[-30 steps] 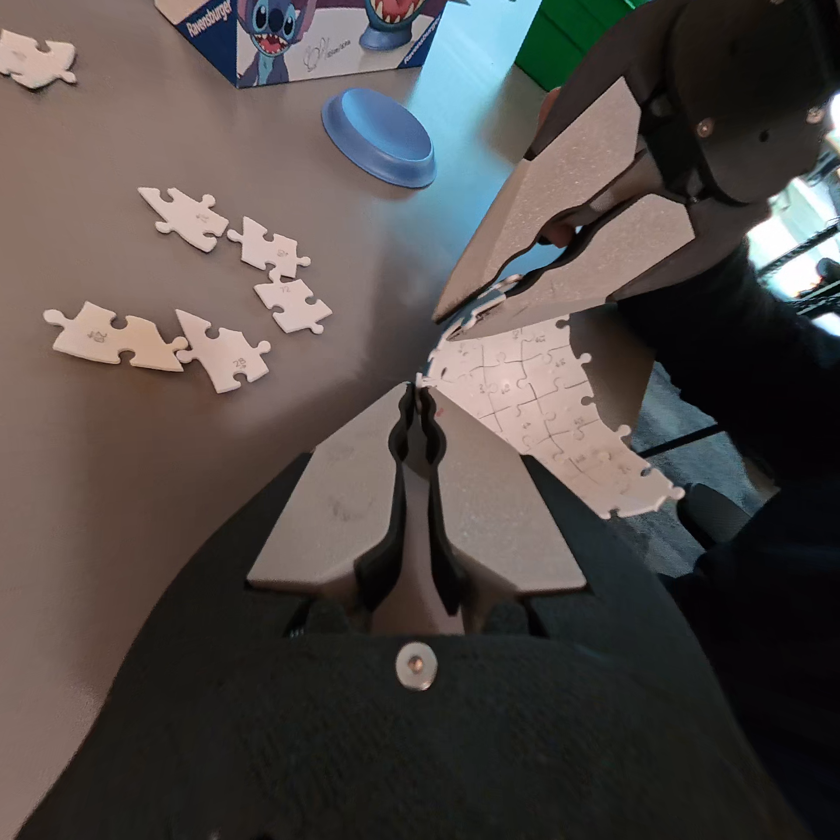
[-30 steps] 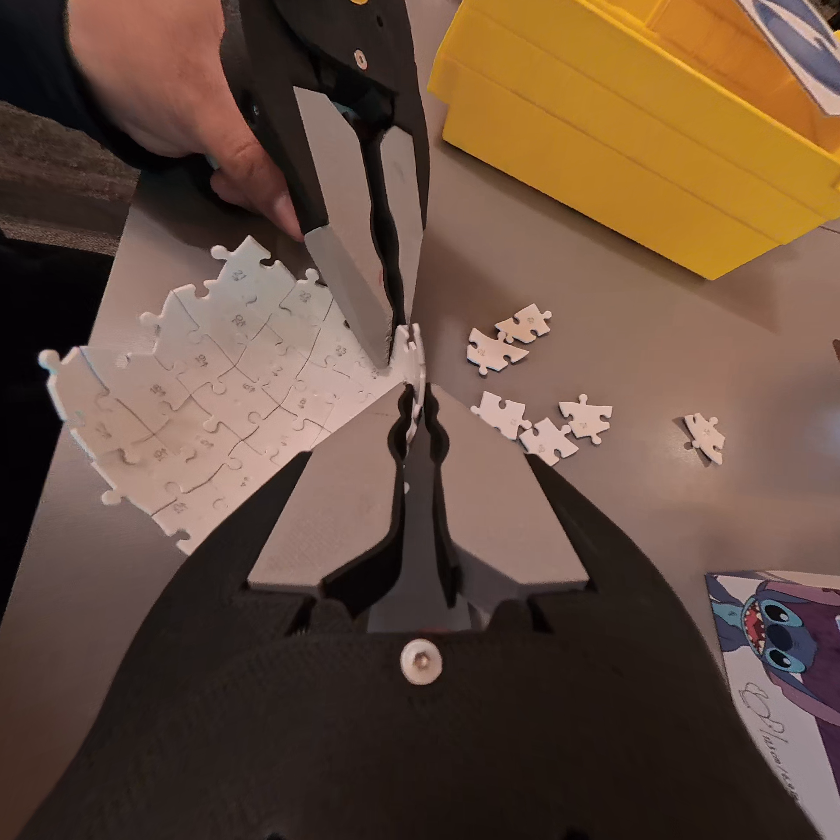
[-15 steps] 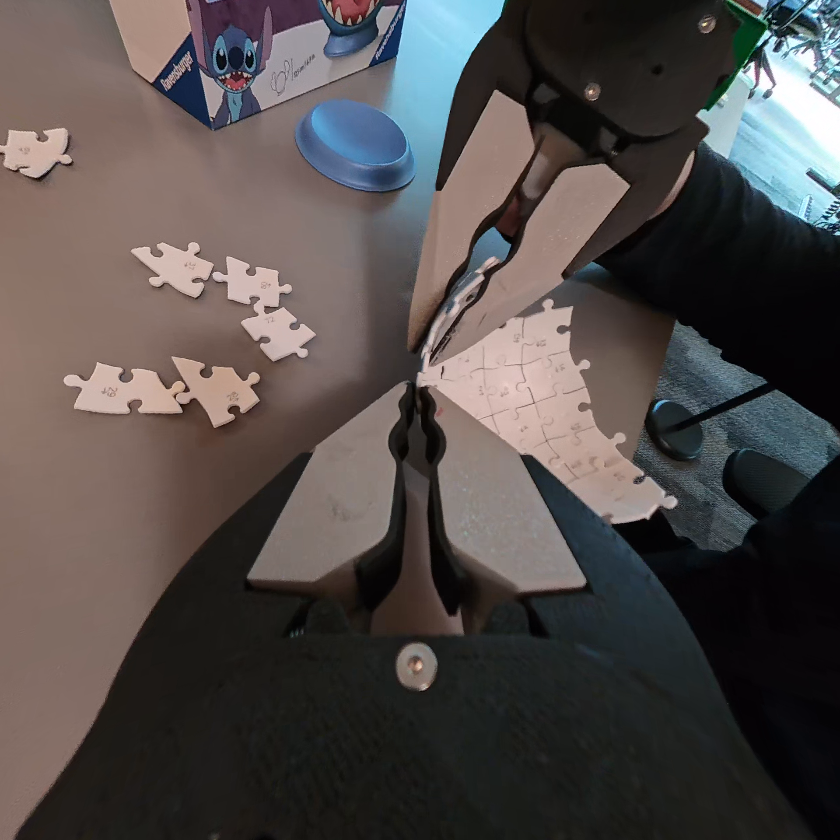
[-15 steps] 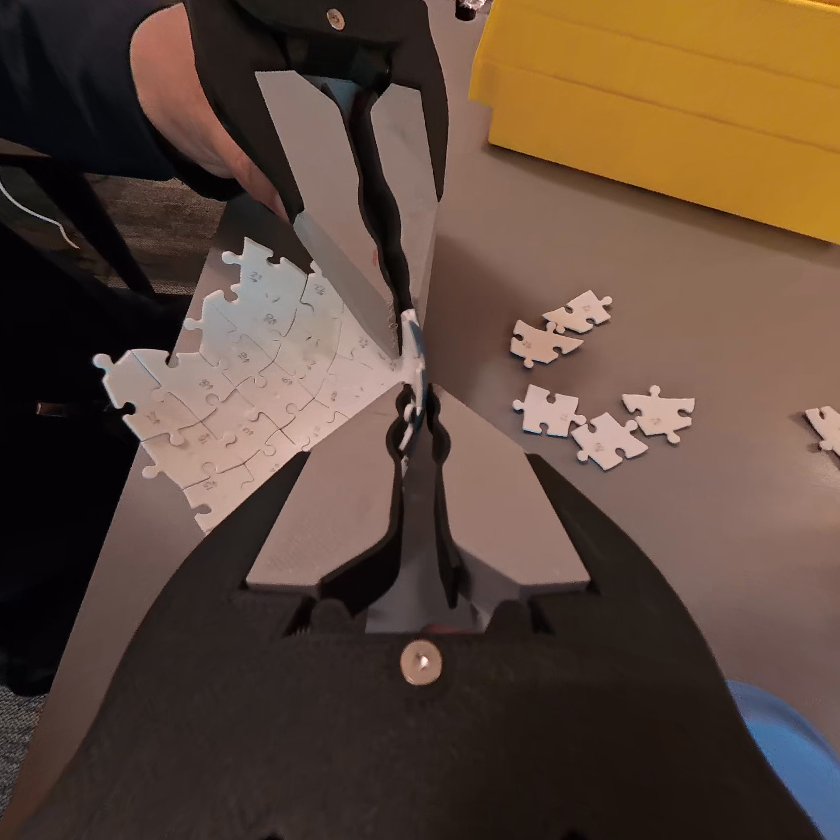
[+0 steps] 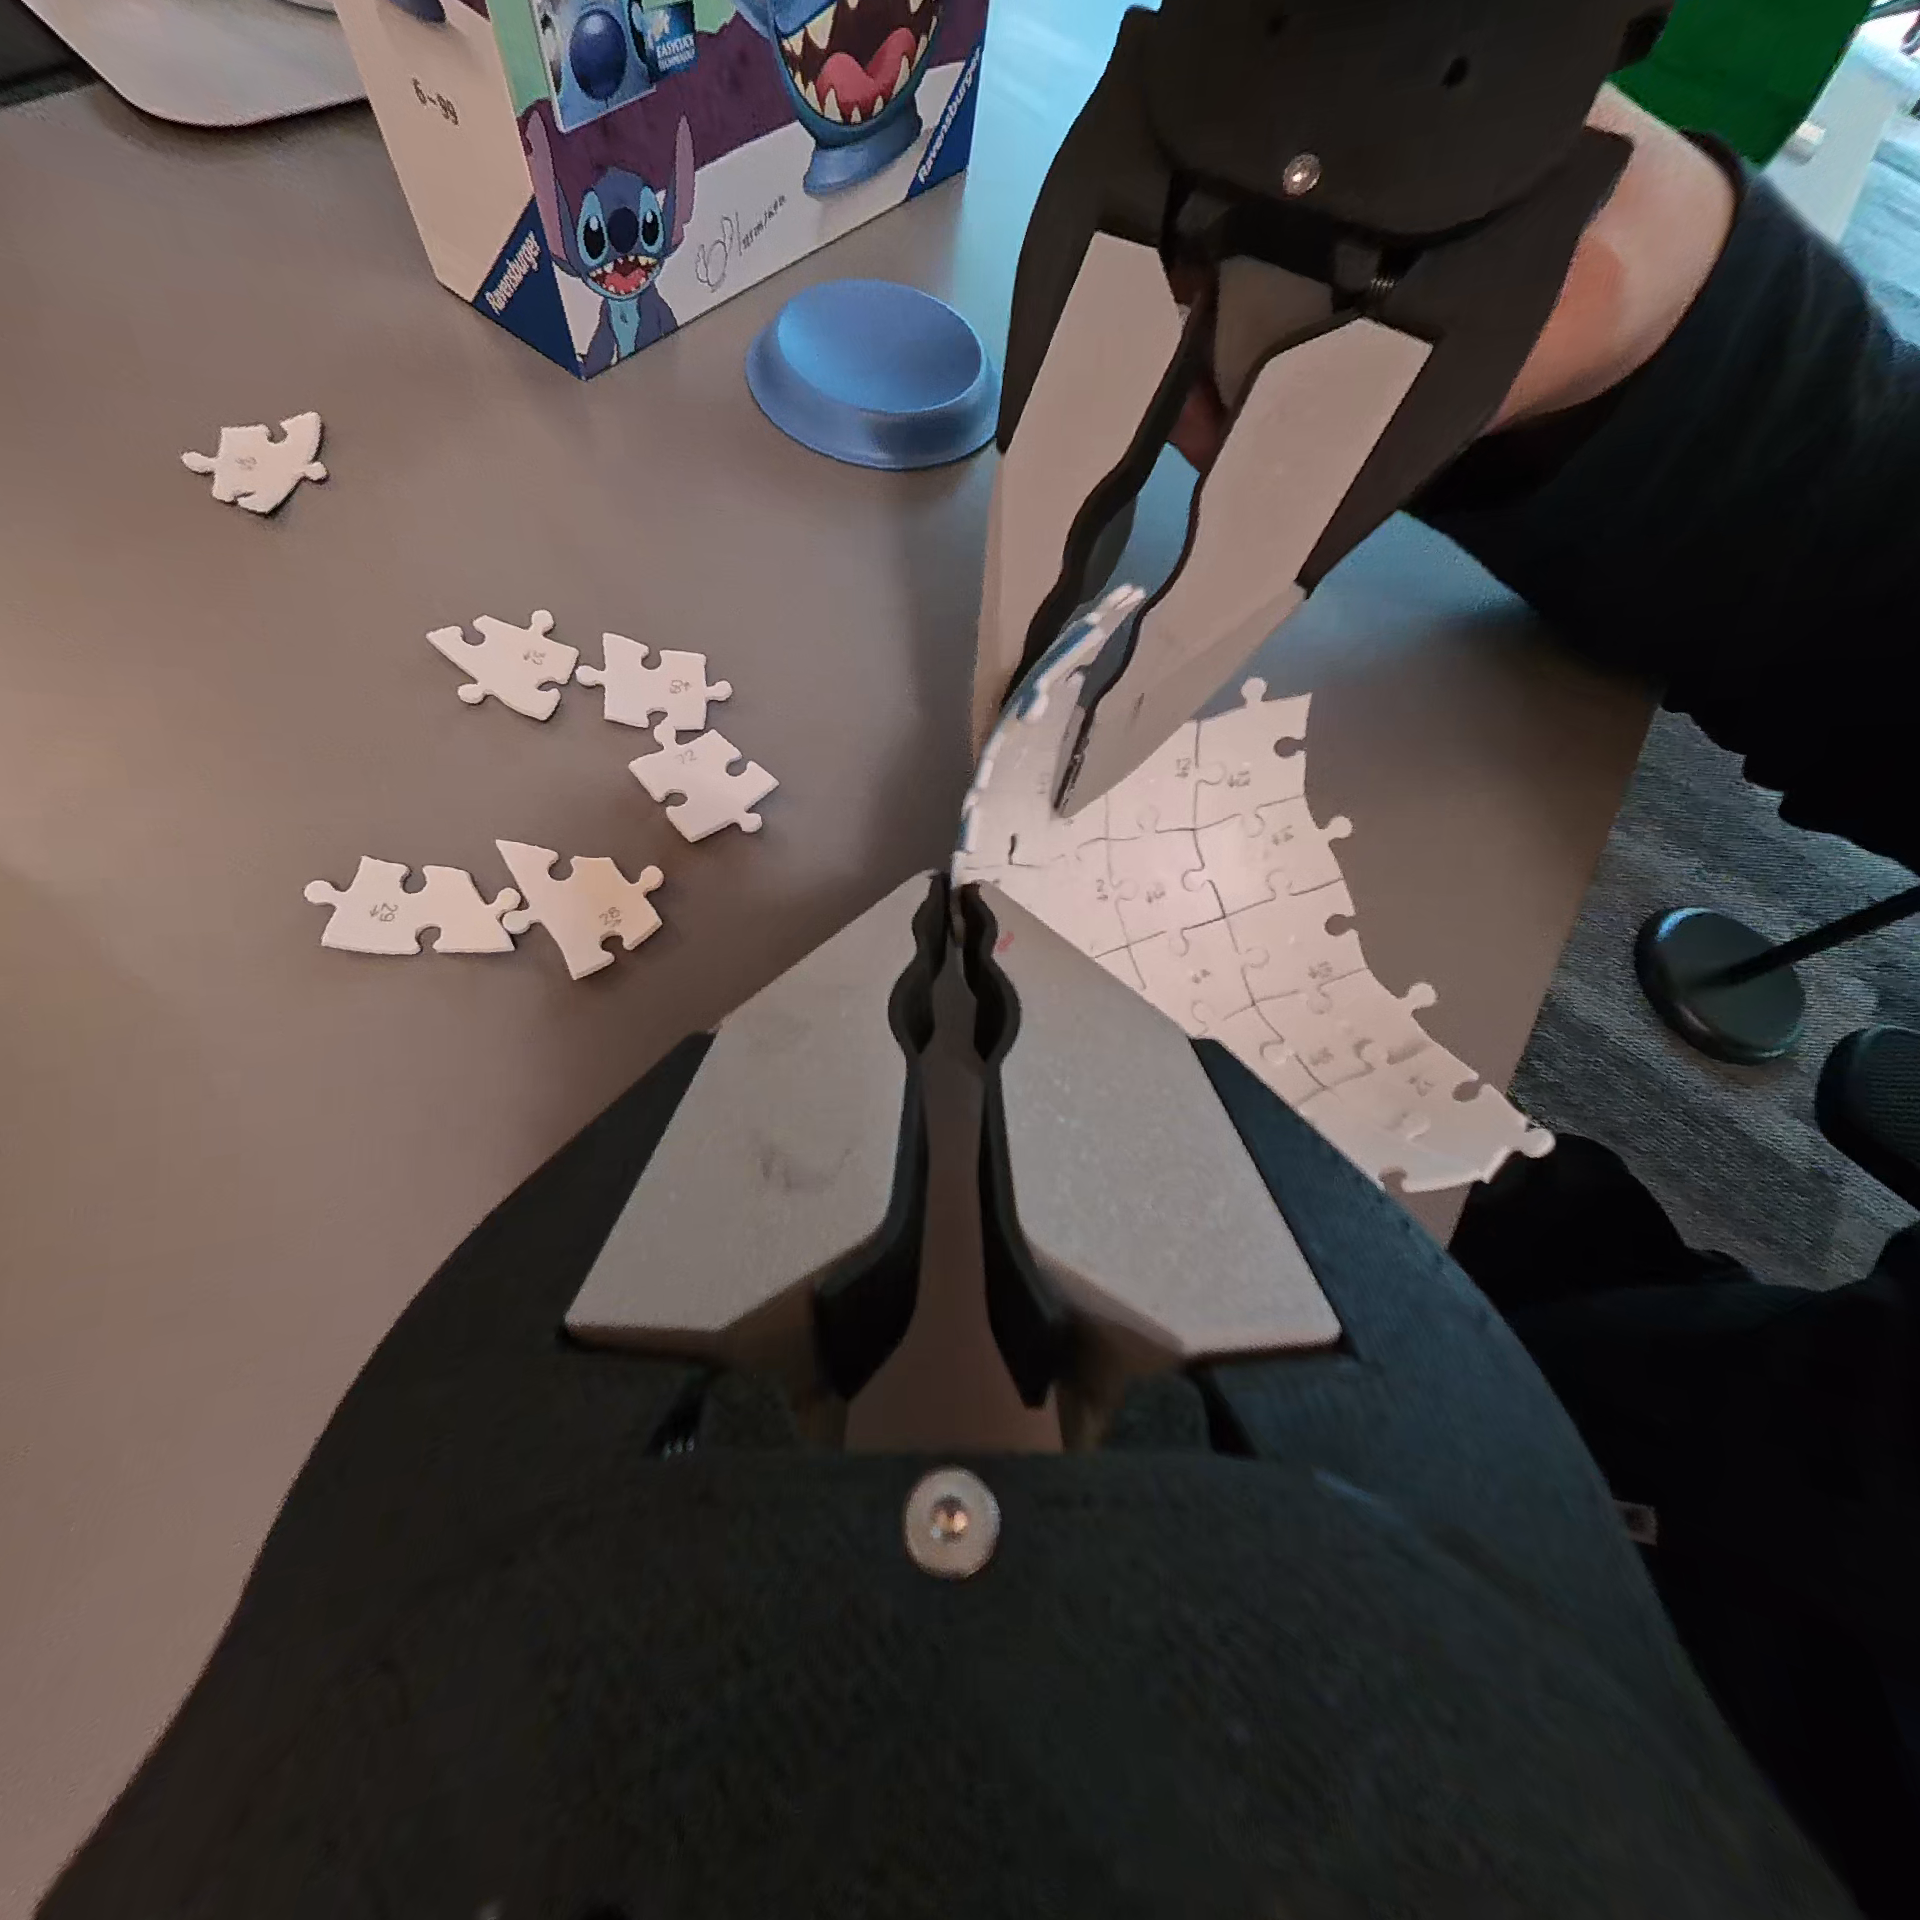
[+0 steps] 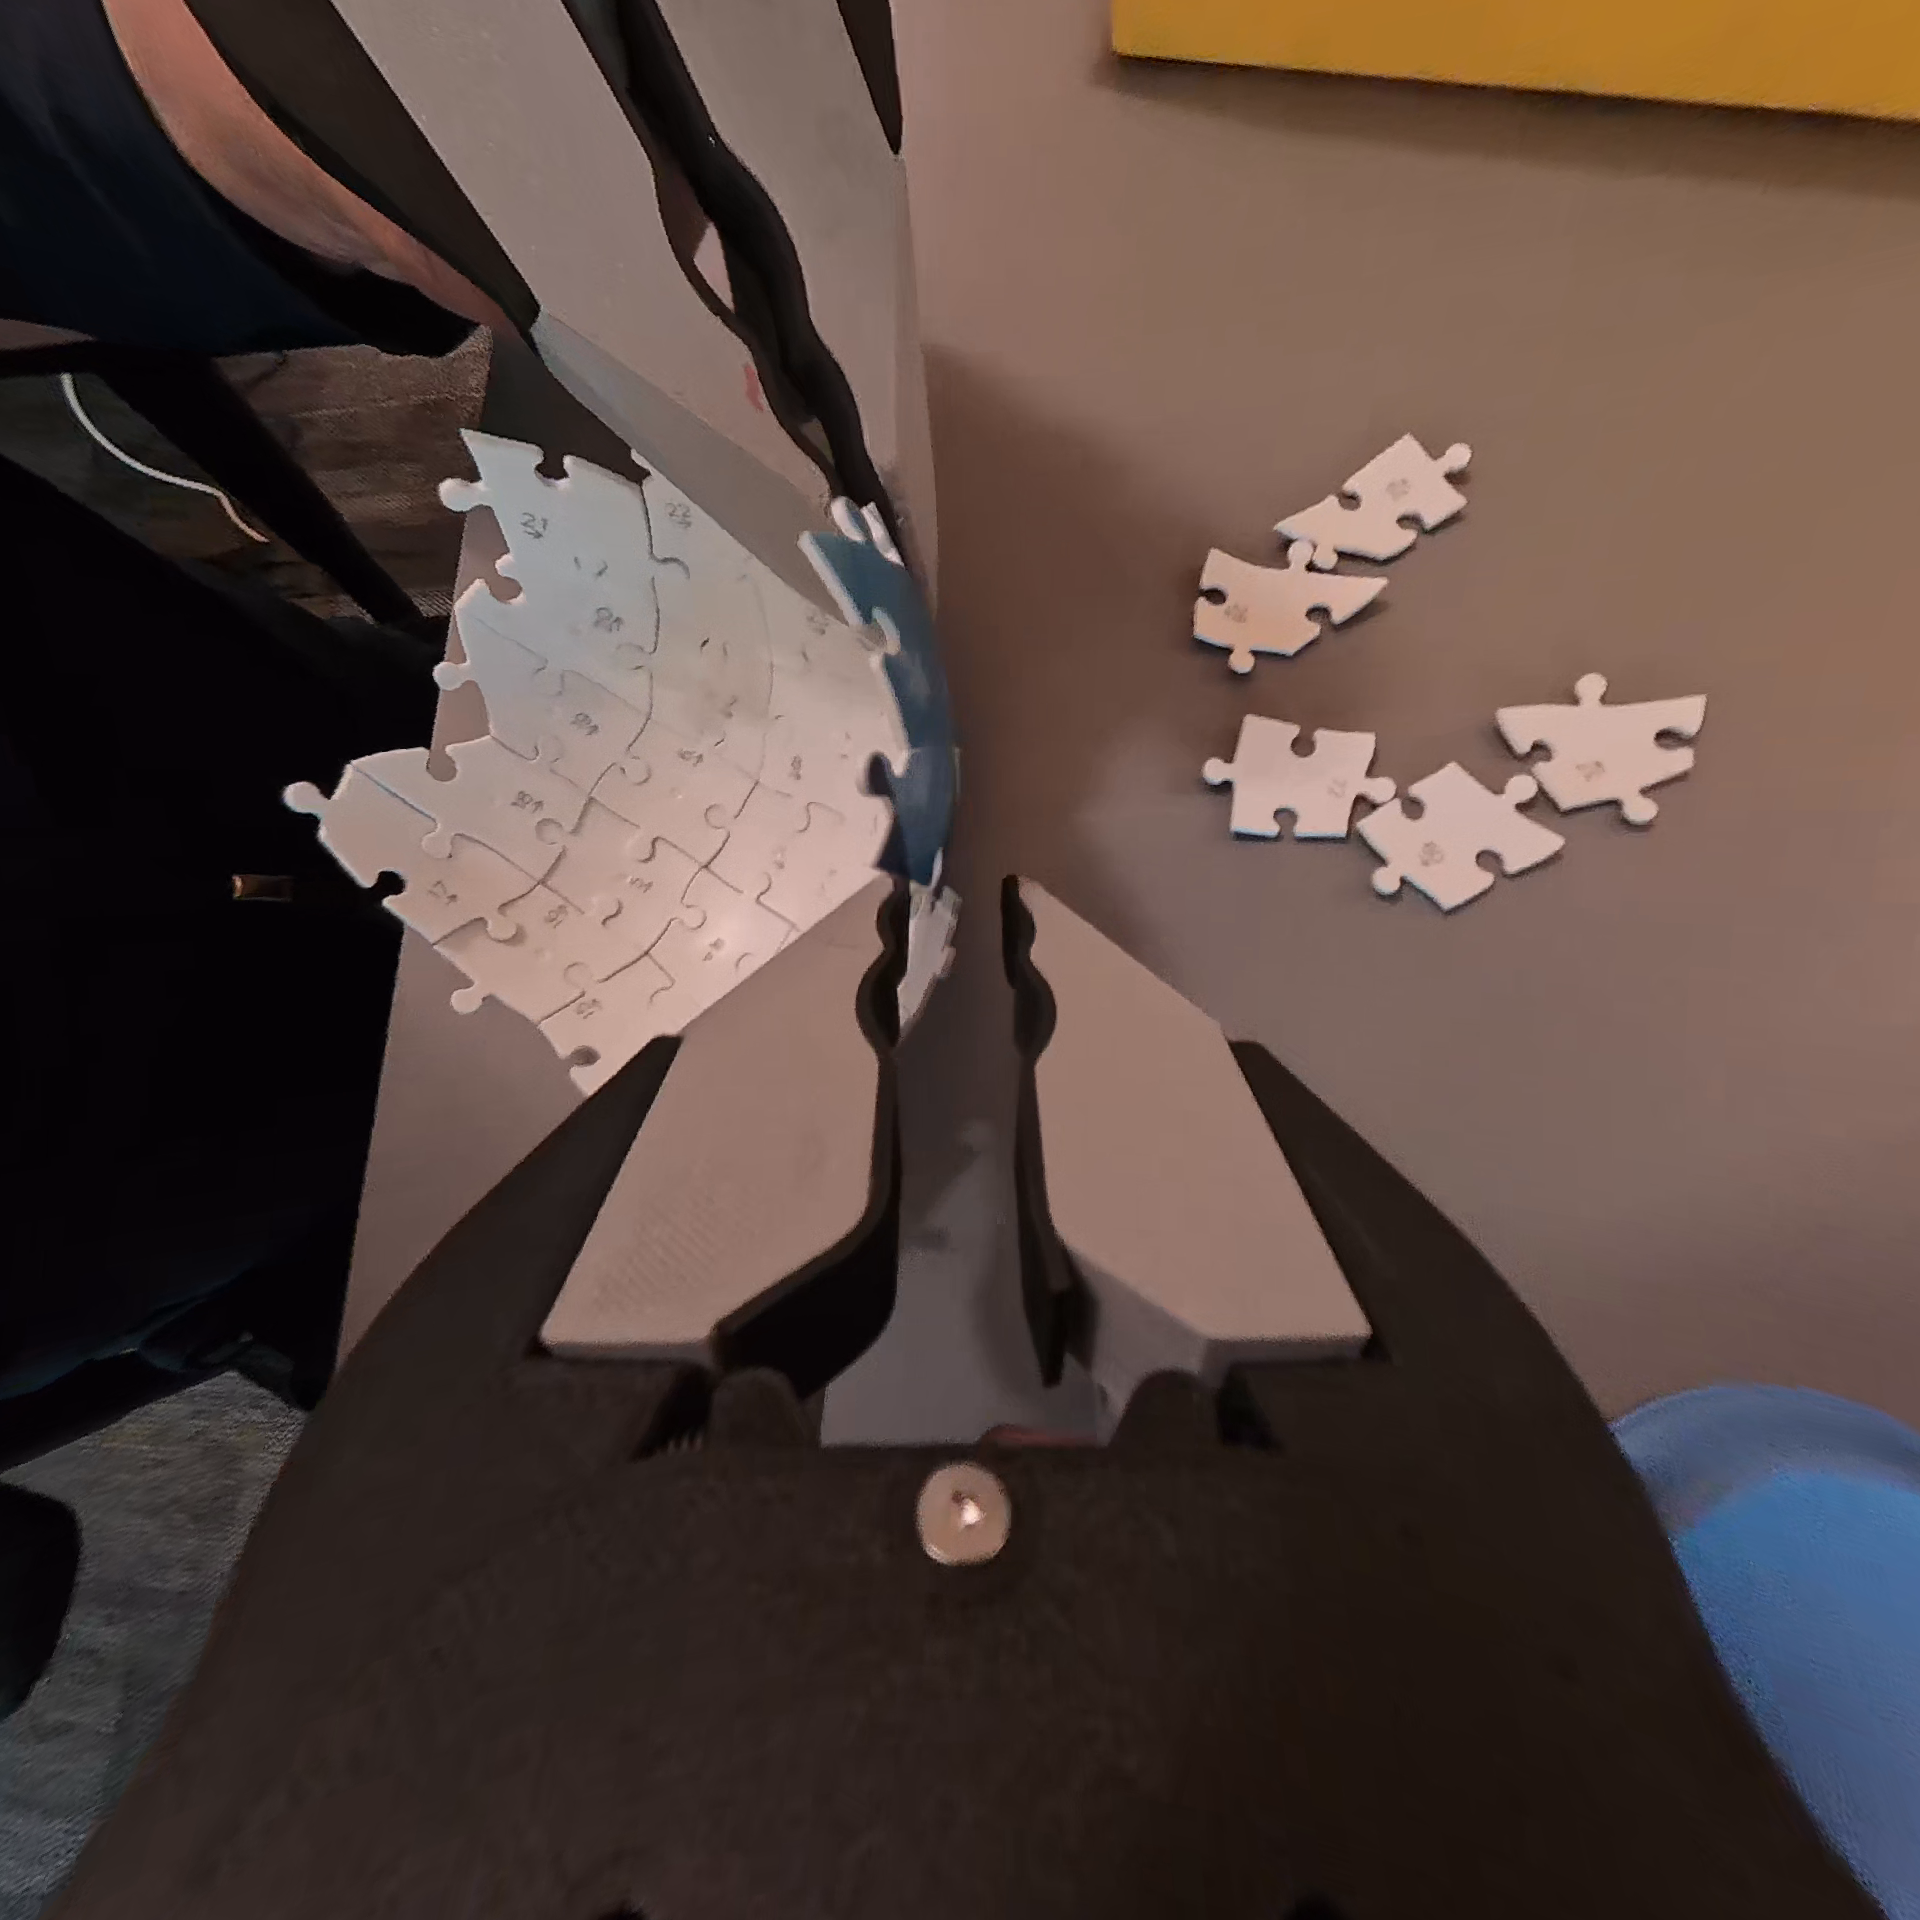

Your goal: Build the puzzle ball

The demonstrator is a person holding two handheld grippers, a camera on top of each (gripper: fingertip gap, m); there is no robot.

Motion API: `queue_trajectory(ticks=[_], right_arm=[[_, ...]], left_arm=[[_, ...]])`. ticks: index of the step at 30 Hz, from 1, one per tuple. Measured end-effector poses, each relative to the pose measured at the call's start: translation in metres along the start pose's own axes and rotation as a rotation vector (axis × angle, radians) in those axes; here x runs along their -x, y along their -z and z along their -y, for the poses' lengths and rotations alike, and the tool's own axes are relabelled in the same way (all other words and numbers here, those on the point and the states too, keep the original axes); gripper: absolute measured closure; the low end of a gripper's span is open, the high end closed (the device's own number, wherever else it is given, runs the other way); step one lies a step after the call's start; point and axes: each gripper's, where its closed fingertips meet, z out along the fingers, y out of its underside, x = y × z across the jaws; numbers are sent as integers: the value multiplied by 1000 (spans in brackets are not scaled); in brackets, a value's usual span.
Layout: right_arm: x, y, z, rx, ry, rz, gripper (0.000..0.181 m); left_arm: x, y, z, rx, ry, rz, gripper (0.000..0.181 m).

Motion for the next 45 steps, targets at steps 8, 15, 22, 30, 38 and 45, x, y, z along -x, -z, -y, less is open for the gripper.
queue_trajectory(ticks=[8, 15, 22, 30, 38, 45], right_arm=[[6, 0, -11, 29, -151, 96, 170], [5, -6, -6, -7, -175, 107, 179], [8, -6, -3, -45, -208, 149, 177], [7, -5, -2, -63, -221, 159, 174], [2, -7, 1, -73, -182, 93, 181], [3, -5, 2, -67, -116, 30, 181]], left_arm=[[2, 2, 1, -16, 5, 21, 181], [4, 4, 3, -32, 4, 48, 181], [5, 5, 3, -49, 19, 42, 181], [6, 5, 4, -56, 4, 54, 181], [6, 9, 4, -72, -12, 83, 181], [4, 11, 6, -102, -20, 85, 181]])
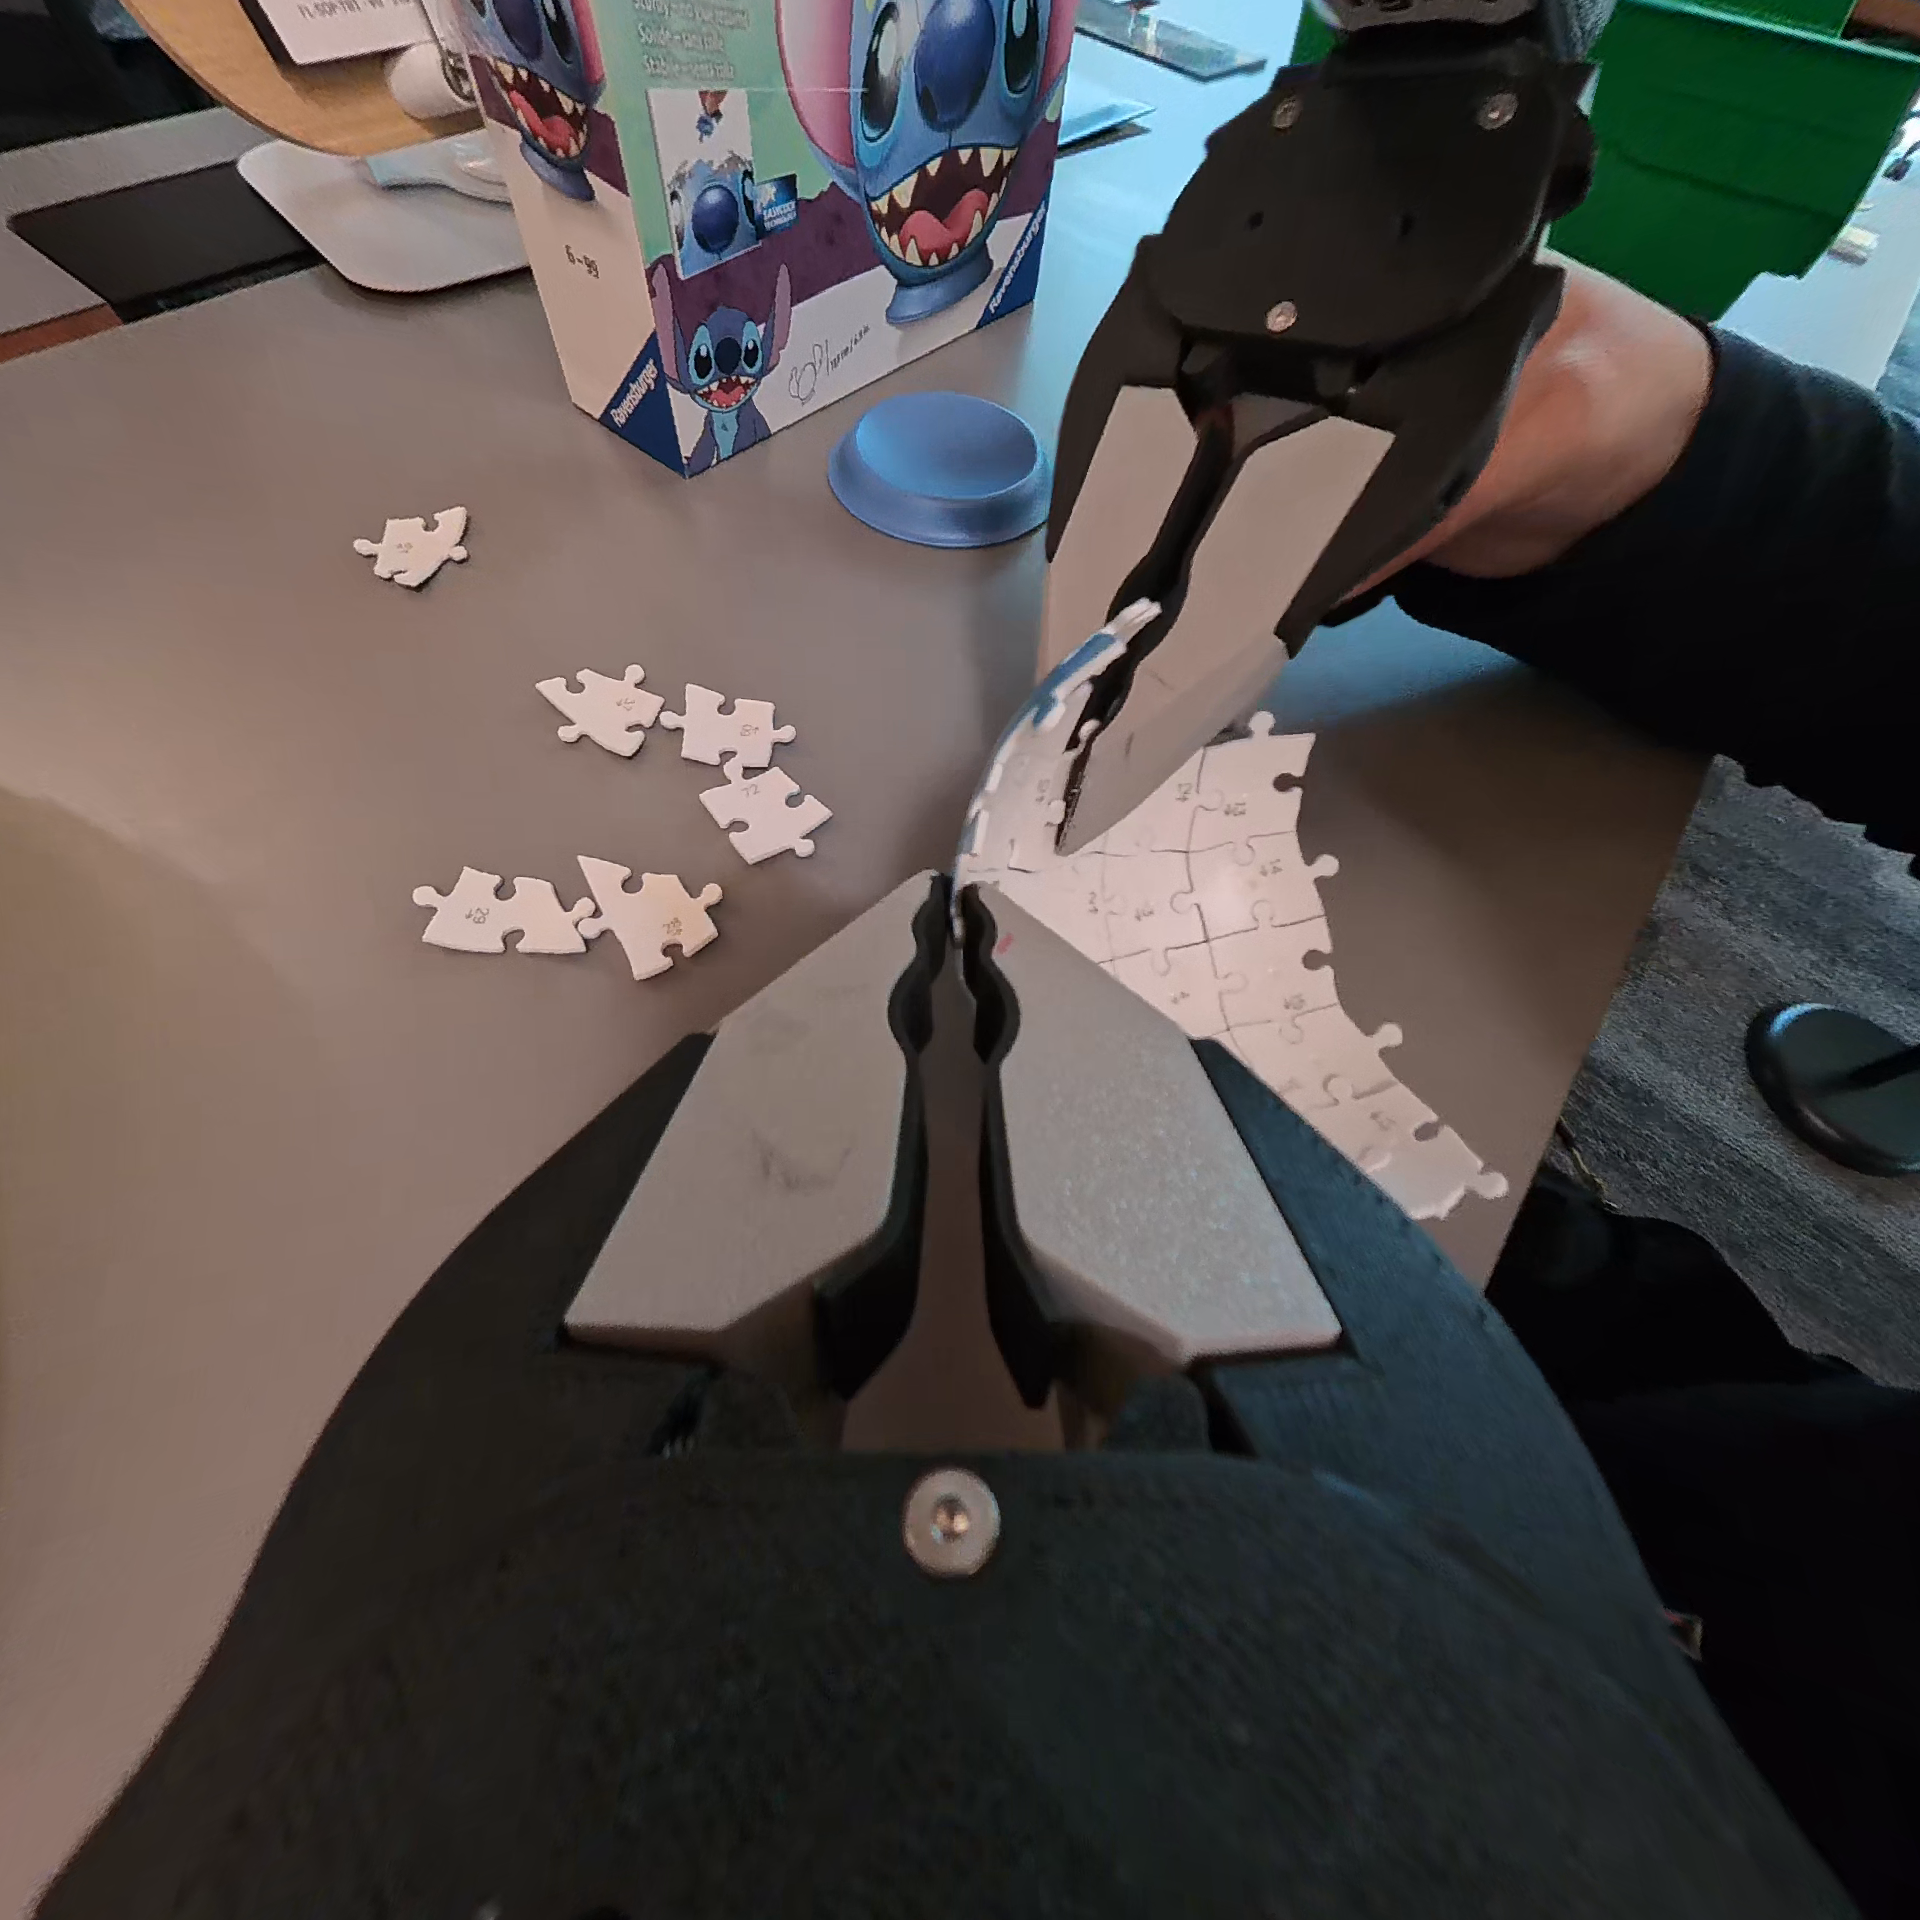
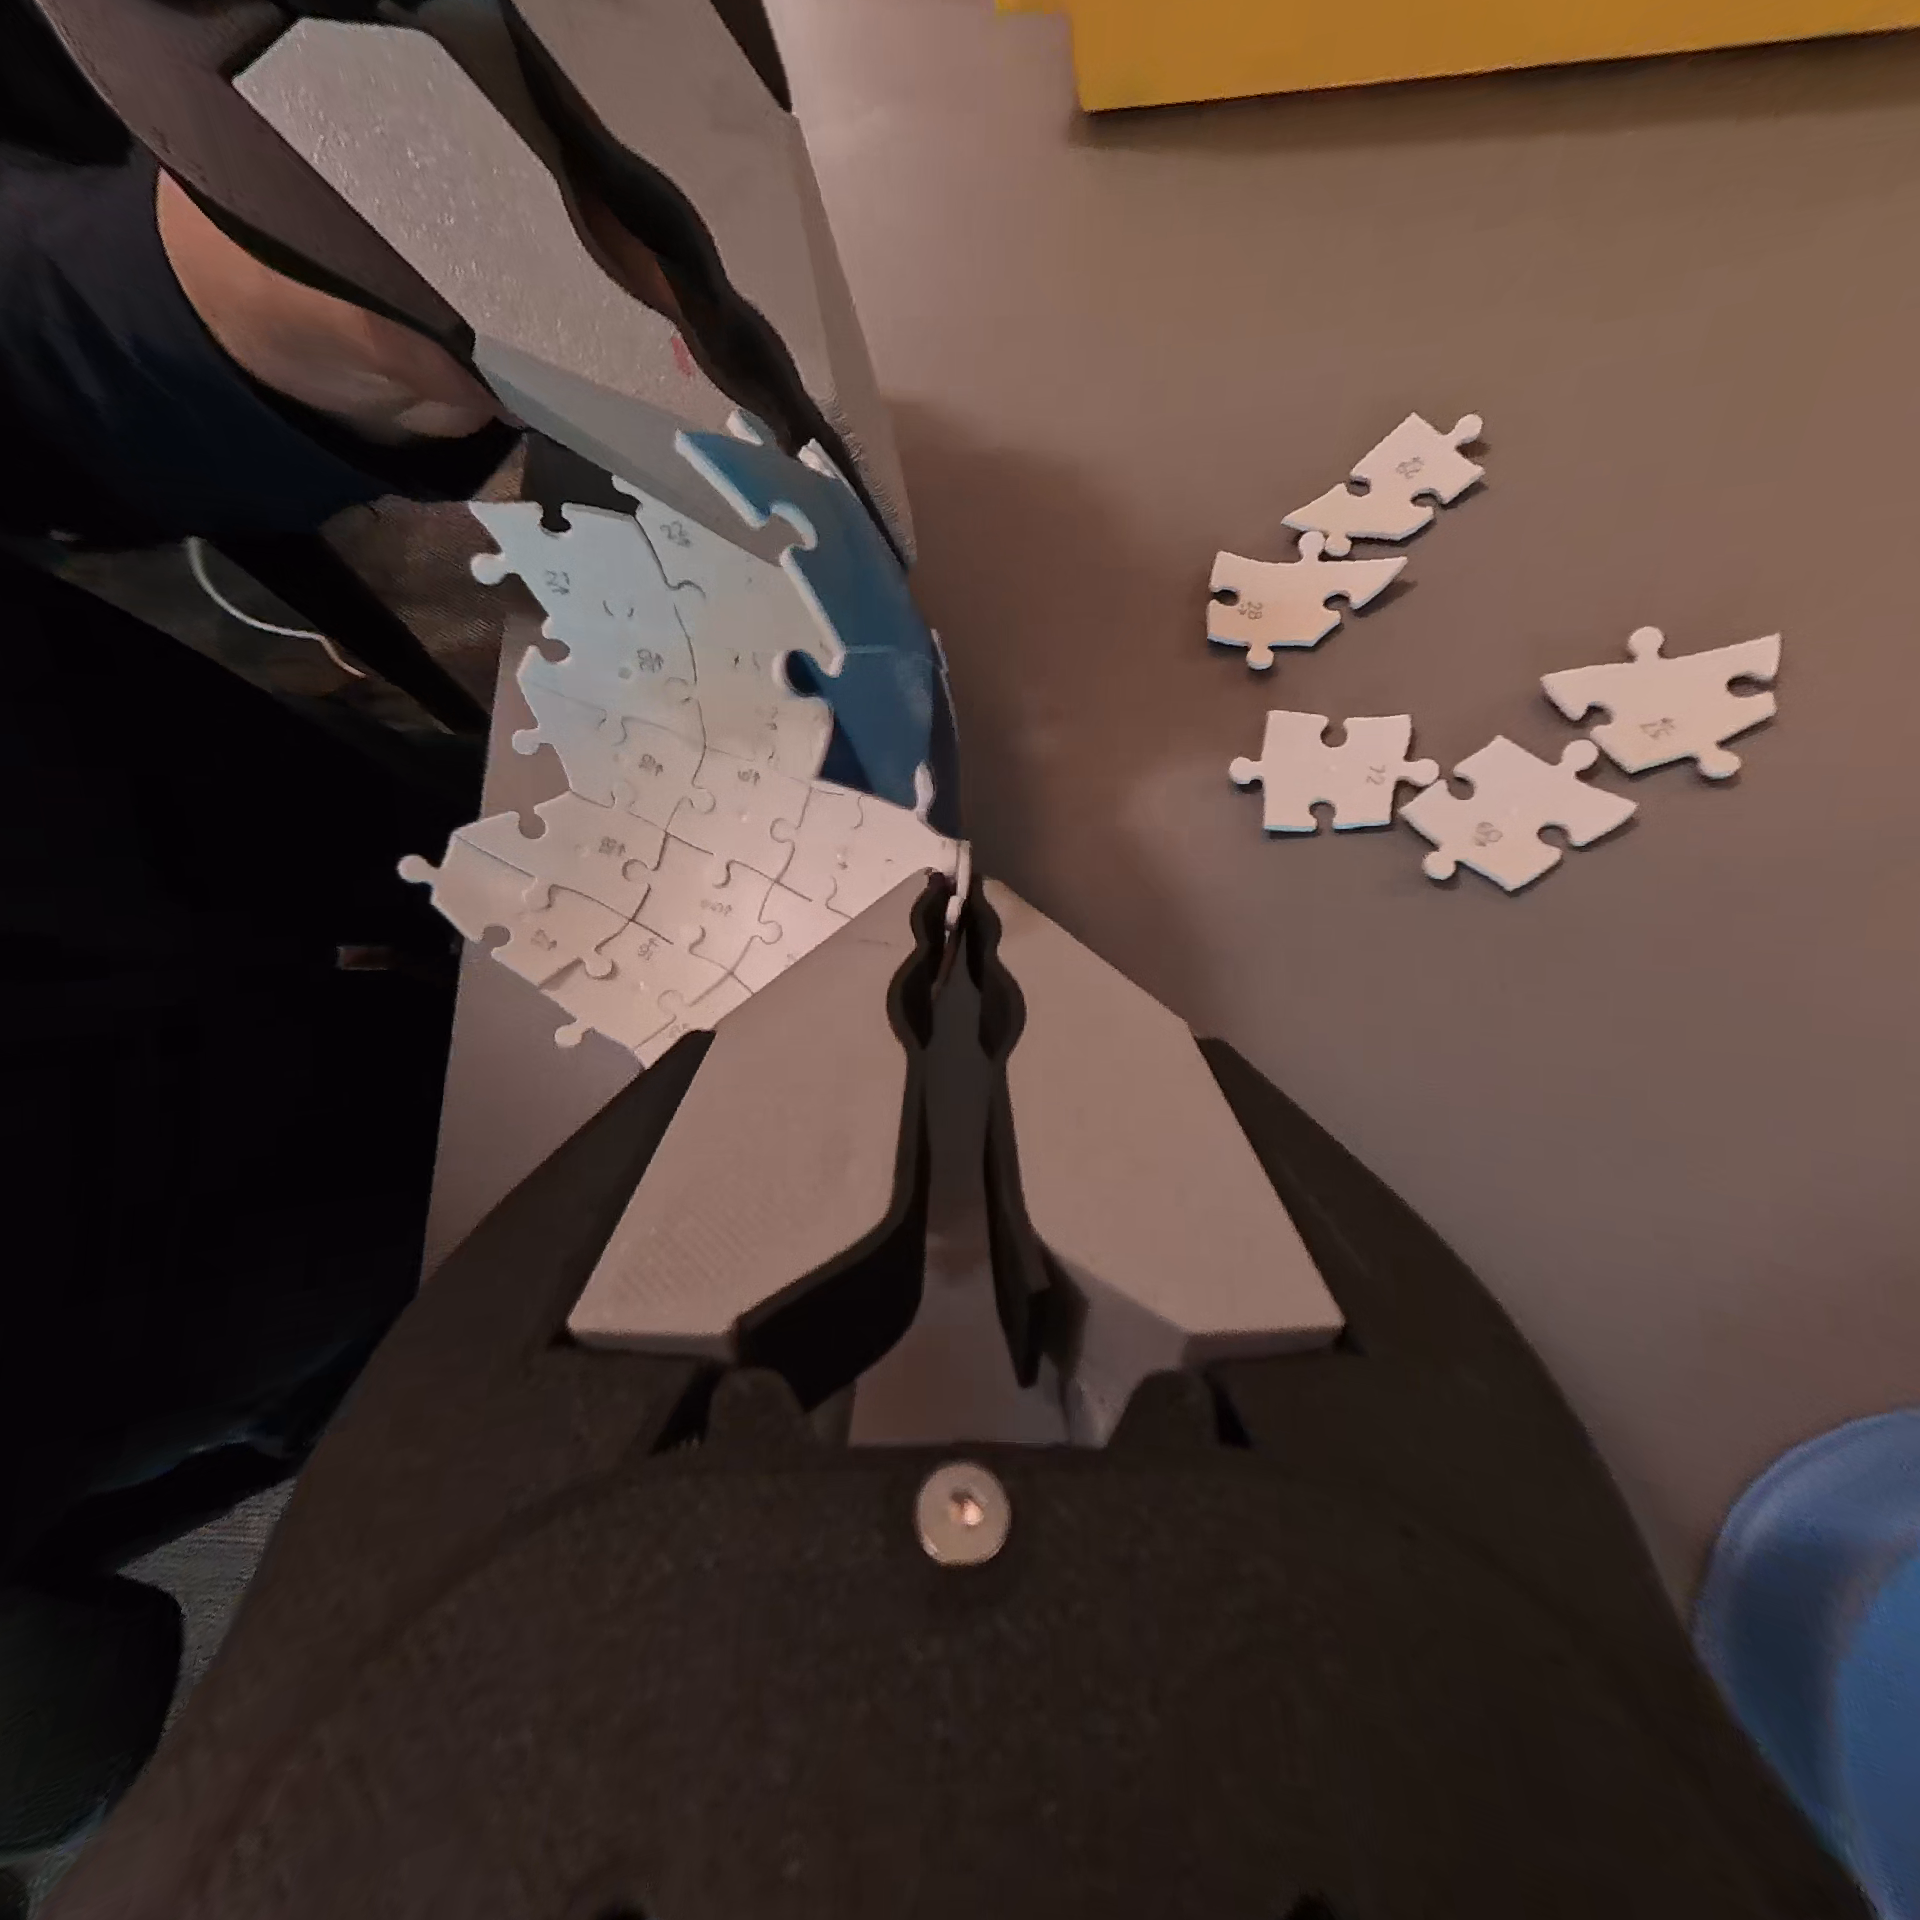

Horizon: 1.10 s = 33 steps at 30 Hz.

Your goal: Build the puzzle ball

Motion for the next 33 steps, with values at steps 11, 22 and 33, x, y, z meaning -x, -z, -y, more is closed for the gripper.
queue_trajectory(ticks=[11, 22, 33], right_arm=[[-6, 2, 11, -100, -122, 33, 181], [-6, 2, 14, -199, -186, 30, 179], [-12, 3, 14, -139, -94, -107, 180]], left_arm=[[6, 2, 5, -40, -43, 67, 181], [11, 0, 2, -62, 51, 21, 181], [10, -1, 1, -9, -39, 78, 181]])
